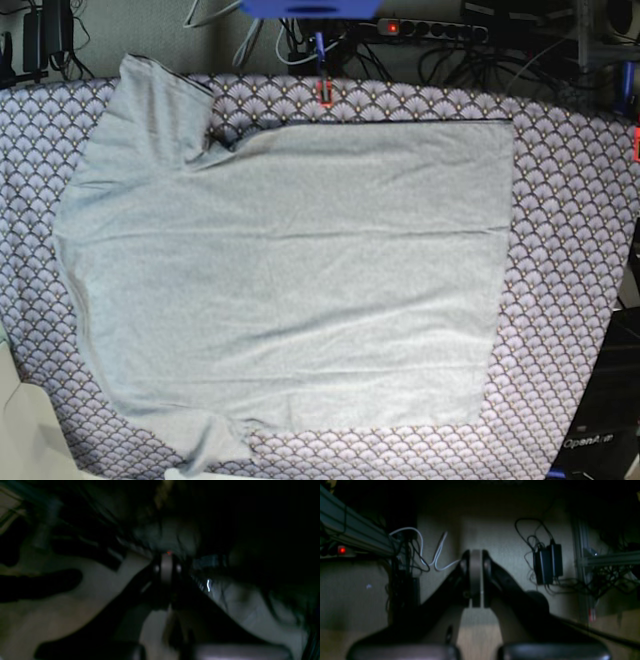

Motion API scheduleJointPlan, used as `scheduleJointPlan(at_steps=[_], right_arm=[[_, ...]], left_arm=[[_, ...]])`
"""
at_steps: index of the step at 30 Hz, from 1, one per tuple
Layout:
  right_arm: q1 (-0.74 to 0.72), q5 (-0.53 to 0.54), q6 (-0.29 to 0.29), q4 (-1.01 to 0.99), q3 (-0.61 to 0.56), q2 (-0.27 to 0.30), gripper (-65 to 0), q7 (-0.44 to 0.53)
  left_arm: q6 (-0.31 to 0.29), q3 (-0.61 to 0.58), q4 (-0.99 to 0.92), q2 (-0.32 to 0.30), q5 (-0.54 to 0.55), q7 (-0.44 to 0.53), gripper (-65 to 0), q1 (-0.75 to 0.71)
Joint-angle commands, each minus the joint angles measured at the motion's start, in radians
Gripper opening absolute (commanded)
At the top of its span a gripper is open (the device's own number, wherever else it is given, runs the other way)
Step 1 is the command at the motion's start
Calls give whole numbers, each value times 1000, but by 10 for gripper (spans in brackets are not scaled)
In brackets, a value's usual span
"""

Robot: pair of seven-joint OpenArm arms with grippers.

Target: Fold the T-shirt properly

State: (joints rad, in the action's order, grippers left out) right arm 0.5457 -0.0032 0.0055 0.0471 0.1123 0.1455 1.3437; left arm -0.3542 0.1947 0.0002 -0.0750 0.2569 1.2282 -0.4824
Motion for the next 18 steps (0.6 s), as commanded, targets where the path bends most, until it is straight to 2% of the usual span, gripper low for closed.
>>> scheduleJointPlan(at_steps=[1, 5, 11, 14, 18], right_arm=[[32, 10, 0, 21, 3, 15, -650, 35], [92, 10, 0, 162, 30, 24, -650, 35], [284, 10, 0, 603, 123, 12, -650, 27], [357, 10, 0, 816, 151, -11, -650, -11], [416, 10, -5, 1088, 165, -48, -650, -172]], left_arm=[[-21, 4, 0, -1, 0, 38, -650, -20], [-30, 18, 0, -1, 35, 86, -650, -31], [-32, 15, 30, 1, 61, 84, -650, -46], [-33, 12, 163, 22, 63, 84, -650, -108], [-32, 9, 530, 44, 63, 75, -650, -272]])
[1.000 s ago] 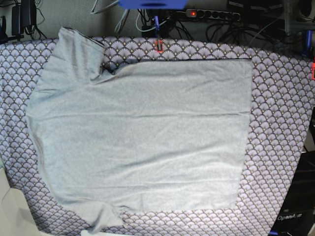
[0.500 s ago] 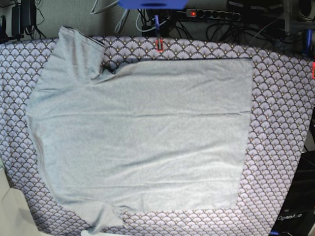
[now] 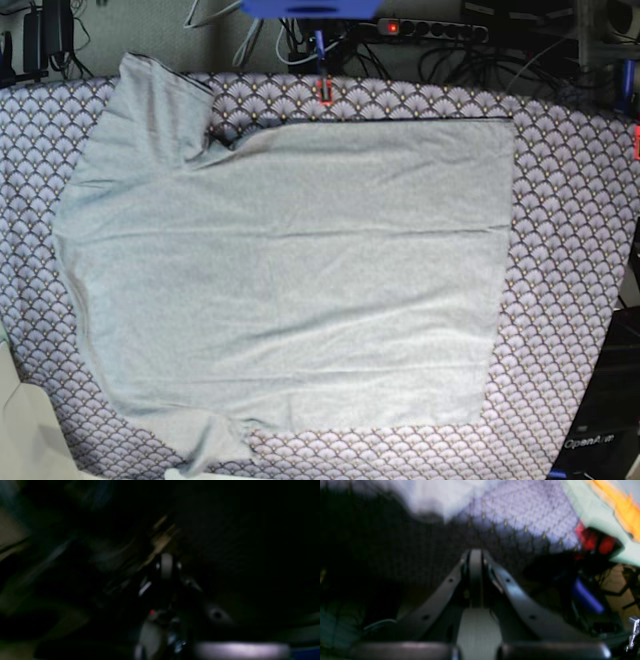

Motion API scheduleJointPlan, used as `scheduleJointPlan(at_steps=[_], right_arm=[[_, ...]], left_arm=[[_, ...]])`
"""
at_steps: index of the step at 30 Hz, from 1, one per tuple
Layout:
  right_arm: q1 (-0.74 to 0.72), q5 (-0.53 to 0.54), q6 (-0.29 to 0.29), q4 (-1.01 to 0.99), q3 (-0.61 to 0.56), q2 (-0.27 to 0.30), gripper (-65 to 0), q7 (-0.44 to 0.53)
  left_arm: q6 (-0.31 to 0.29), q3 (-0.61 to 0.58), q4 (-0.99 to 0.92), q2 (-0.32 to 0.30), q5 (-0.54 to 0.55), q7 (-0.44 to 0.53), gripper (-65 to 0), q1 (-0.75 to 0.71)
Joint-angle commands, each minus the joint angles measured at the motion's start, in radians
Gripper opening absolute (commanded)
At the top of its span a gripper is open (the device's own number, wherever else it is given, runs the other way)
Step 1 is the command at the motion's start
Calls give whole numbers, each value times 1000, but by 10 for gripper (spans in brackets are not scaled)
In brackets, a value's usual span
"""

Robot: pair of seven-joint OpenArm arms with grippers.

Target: Fold the T-shirt properly

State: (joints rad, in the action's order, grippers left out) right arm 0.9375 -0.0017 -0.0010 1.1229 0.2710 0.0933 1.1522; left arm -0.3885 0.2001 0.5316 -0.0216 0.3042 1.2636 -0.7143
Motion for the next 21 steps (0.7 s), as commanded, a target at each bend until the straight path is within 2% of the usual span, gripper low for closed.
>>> scheduleJointPlan(at_steps=[1, 4, 8, 10, 12, 16, 19, 21], right_arm=[[30, 9, 2, 65, 6, 1, -650, -27], [44, 9, 0, 224, 4, 0, -650, -151], [54, 9, -1, 418, 1, 0, -650, -317], [51, 9, -43, 501, 1, 0, -650, -417], [41, 9, -116, 572, 3, -4, -650, -515], [-48, 9, -241, 658, 9, -51, -650, -717], [-142, 9, -333, 679, 34, -86, -650, -863], [-186, 7, -380, 682, 63, -103, -650, -944]], left_arm=[[7, 3, 94, -4, 16, 32, -650, -77], [13, 9, 414, 18, 16, -104, -650, -209], [15, 15, 853, 22, 26, -405, -650, -359], [15, 49, 1060, 21, 45, -557, -650, -410], [16, 92, 1212, 24, 49, -712, -650, -414], [16, 177, 1396, 25, 45, -1079, -650, -305], [16, 270, 1421, 25, 42, -1407, -650, -133], [16, 335, 1416, 25, 42, -1591, -641, -26]])
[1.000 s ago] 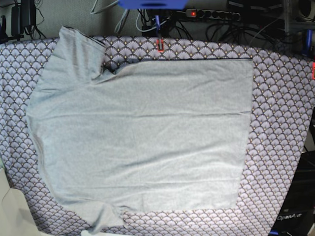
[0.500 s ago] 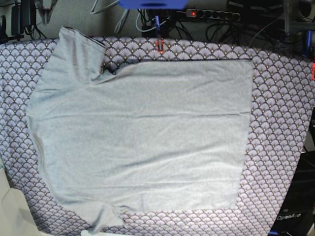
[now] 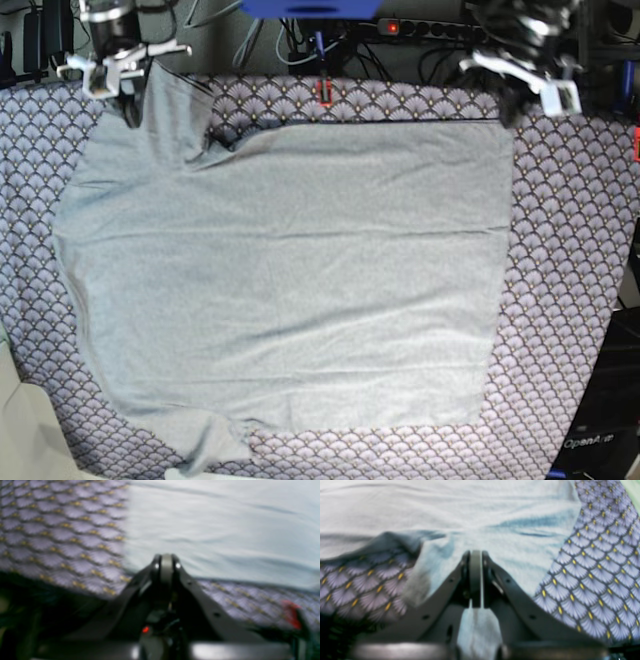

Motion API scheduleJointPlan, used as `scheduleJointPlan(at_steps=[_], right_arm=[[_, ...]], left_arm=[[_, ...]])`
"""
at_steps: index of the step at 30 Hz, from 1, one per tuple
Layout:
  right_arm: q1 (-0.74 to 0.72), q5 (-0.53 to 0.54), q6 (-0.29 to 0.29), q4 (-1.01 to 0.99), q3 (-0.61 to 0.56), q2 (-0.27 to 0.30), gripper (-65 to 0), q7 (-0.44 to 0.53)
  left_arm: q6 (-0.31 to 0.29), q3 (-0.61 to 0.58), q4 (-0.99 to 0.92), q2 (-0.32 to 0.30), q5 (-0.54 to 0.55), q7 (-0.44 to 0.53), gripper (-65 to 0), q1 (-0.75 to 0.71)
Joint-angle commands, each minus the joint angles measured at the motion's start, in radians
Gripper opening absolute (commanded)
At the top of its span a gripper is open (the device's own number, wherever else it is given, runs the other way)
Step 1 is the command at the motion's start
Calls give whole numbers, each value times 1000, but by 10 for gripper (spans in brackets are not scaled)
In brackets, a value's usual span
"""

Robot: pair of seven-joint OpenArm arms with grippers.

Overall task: Fold the T-shirt properly
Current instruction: 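Lower both grippers onto the shirt's shoulder corners at the collar edge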

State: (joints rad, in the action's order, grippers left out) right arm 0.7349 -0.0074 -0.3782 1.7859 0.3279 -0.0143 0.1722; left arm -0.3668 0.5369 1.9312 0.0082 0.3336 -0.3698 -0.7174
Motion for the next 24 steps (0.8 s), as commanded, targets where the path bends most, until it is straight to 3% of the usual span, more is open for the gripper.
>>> scheduleJointPlan(at_steps=[1, 4, 8, 24], right_arm=[[-2, 13, -31, 19, 20, -2, -650, 5], [-47, 13, -80, 19, 63, -28, -650, -44], [-76, 13, -80, 16, 89, -25, -650, -52], [-99, 11, -80, 12, 90, -22, -650, -53]], left_arm=[[-5, 35, 15, -4, 12, -44, -614, 29], [-14, 150, 18, 32, 11, -211, -506, 124], [-14, 211, 18, 57, 11, -237, -403, 177], [-10, 99, -118, 37, 11, -226, -388, 189]])
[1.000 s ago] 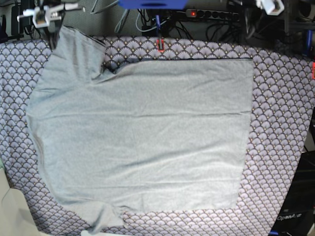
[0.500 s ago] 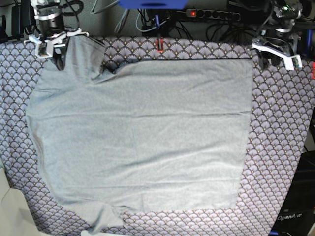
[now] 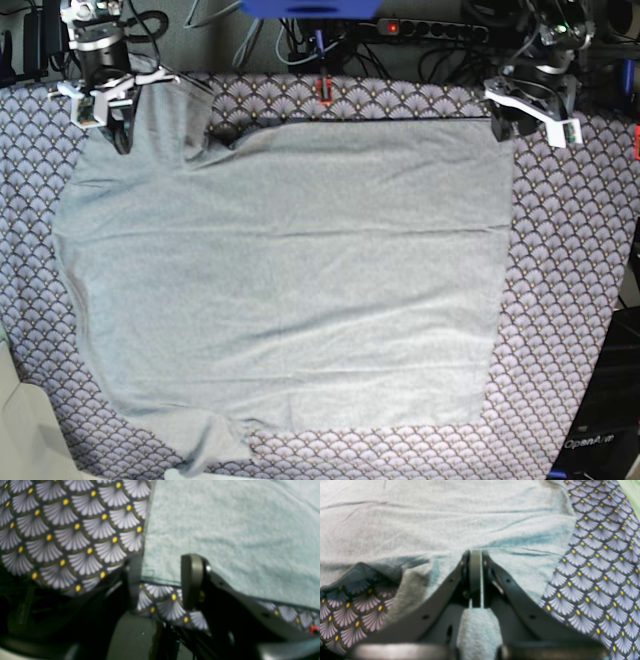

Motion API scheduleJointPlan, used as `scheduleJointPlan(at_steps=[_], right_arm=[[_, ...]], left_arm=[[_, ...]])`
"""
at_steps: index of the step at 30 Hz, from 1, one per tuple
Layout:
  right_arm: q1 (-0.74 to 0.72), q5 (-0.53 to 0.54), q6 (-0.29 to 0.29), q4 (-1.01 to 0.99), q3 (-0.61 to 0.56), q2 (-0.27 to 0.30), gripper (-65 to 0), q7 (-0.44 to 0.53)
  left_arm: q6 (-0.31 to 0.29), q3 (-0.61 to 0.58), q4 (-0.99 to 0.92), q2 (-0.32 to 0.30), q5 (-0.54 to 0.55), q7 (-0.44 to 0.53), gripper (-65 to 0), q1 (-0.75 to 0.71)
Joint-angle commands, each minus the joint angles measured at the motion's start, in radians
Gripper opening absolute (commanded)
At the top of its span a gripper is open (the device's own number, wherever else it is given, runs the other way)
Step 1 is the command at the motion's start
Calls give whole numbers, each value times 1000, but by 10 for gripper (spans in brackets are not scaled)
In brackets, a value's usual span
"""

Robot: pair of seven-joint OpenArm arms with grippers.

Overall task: Fold the T-shirt properly
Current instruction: 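Lower both grippers onto the shirt's shoulder corners at the collar edge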

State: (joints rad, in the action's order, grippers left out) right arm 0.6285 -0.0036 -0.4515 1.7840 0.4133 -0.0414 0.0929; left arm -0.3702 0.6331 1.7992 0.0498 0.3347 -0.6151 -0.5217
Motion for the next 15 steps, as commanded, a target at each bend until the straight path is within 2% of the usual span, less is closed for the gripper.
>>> scheduleJointPlan(at_steps=[1, 7, 15], right_arm=[[8, 7, -7, 14, 5, 5, -650, 26], [6, 7, -7, 14, 5, 5, -650, -11], [6, 7, -7, 14, 5, 5, -650, -11]], left_arm=[[-5, 3, 7, -5, 10, 19, -388, -7], [-3, 6, -59, -5, 10, 21, -387, 19], [-3, 41, -85, 12, 10, 21, -387, 51]])
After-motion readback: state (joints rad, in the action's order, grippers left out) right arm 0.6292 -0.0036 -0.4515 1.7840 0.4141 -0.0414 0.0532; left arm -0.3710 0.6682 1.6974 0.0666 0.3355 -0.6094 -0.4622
